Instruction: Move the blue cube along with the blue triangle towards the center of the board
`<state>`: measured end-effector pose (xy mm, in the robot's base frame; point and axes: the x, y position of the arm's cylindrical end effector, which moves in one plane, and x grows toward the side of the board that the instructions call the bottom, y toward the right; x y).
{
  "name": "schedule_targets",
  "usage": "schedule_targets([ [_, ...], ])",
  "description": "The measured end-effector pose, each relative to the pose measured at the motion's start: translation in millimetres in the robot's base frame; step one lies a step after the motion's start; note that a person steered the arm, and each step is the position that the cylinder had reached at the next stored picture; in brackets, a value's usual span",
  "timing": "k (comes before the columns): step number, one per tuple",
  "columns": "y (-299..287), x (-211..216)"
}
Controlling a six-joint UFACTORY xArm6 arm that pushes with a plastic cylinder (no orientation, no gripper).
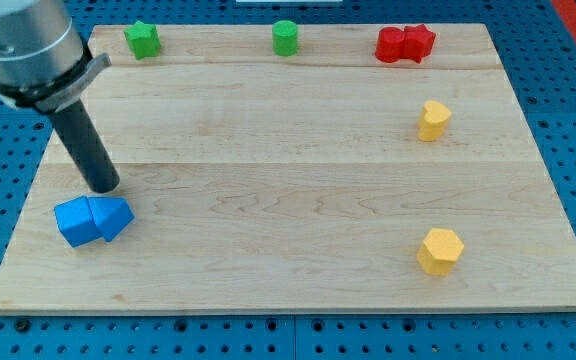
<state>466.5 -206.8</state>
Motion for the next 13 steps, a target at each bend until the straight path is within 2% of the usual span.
schedule_targets([
  [3,0.6,-13.1],
  [4,28.3,-12.5],
  [6,30.3,-14.5],
  [8,31.2,-41.9],
  [10,54.7,-113.6],
  [11,113.9,-121.3],
  [12,101.7,-95.5],
  [13,-1.0,-78.5],
])
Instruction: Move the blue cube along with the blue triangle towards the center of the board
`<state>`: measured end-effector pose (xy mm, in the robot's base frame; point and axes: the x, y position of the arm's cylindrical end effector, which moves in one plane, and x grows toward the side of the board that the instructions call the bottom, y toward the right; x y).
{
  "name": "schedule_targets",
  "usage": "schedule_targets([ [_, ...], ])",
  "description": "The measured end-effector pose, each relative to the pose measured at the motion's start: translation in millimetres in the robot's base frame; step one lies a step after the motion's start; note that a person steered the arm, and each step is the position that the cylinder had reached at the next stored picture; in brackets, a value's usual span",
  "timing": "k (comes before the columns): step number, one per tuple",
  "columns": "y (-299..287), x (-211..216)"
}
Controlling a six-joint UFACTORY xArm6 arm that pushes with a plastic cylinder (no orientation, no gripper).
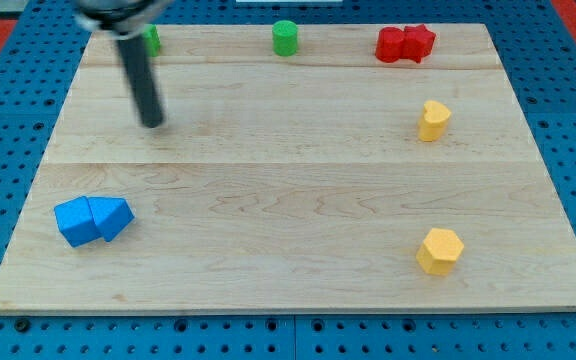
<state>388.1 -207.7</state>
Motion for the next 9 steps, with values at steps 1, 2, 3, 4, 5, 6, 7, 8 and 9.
schedule_targets([
  [1,-62.4,65.8],
  [2,-69.9,110.4],
  [3,-73.7,128.2],
  [4,-73.6,146.7],
  [5,-73.6,158.2],
  [6,-73.3,167.5],
  [7,-61.1,181.1],
  [8,-34.7,181.4],
  [9,8.1,181.4],
])
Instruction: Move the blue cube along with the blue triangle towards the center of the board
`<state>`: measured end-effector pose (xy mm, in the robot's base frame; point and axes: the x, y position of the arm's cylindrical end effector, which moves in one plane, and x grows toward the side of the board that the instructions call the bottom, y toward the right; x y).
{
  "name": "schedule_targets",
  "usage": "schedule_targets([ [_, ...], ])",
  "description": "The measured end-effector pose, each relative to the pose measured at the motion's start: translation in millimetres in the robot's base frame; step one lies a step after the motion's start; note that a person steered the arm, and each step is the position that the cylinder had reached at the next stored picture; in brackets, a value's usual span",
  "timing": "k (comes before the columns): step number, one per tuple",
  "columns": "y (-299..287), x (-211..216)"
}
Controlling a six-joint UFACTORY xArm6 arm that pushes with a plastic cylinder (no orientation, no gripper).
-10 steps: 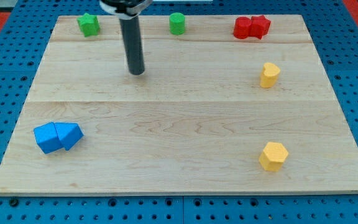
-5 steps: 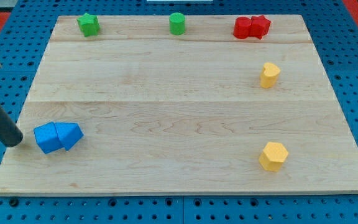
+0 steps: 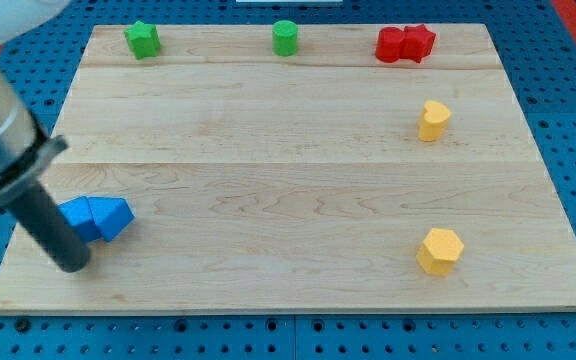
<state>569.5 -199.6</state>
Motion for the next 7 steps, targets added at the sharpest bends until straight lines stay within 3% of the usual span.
schedule_targets([
  [1,29.4,0.0],
  [3,28.3,12.1],
  [4,-61.6,28.3],
  [5,-87.9,-0.1],
  [7,-42.5,-32.4],
])
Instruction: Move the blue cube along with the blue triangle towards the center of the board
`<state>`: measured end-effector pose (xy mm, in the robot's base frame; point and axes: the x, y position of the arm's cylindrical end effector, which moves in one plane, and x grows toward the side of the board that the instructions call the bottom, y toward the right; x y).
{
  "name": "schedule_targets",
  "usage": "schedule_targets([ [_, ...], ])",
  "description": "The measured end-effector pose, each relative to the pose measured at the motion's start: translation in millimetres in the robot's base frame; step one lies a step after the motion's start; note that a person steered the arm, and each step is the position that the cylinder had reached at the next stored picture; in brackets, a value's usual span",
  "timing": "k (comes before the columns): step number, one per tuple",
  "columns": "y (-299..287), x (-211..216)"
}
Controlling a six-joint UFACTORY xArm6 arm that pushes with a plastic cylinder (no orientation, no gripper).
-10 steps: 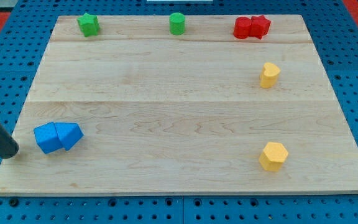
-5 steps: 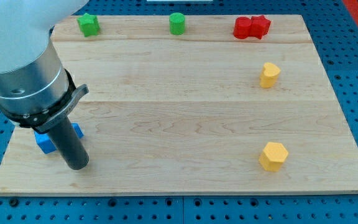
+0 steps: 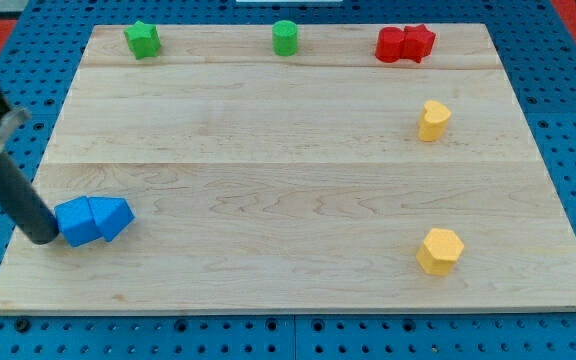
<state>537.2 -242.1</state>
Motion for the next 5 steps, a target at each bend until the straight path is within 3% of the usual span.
schedule_targets([
  [5,175.1,-48.2],
])
